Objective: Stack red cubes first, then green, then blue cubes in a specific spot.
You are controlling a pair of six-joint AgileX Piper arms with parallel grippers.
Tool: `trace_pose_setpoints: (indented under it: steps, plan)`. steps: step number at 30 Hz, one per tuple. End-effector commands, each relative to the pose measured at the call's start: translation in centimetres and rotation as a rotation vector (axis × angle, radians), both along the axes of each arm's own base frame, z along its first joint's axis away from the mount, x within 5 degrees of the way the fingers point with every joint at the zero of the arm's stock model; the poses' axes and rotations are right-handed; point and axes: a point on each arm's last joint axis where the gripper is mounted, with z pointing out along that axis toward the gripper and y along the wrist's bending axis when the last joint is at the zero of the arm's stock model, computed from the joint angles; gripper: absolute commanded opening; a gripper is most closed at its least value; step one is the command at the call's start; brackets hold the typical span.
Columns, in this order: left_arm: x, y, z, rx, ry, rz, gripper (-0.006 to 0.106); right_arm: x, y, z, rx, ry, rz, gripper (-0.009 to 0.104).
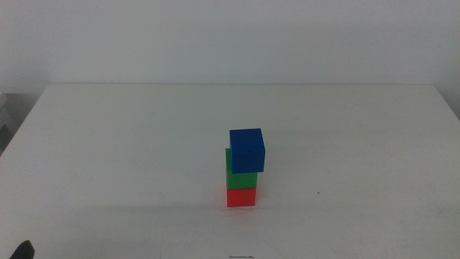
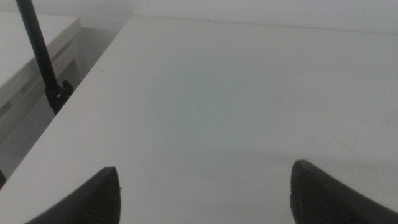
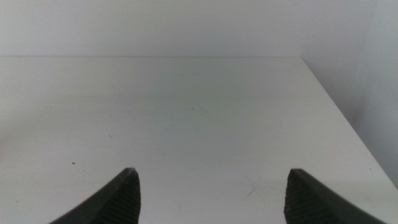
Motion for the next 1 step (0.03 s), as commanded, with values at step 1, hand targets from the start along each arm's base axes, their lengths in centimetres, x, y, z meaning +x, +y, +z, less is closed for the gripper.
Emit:
trace_pose_setpoints:
  steps: [1]
  plan:
    - [0.02,-0.04,0.82,-0.019,-0.094,0.000,0.094,-0.11,-0.04,1.46,-0.019,-0.121,-0.004,0.059]
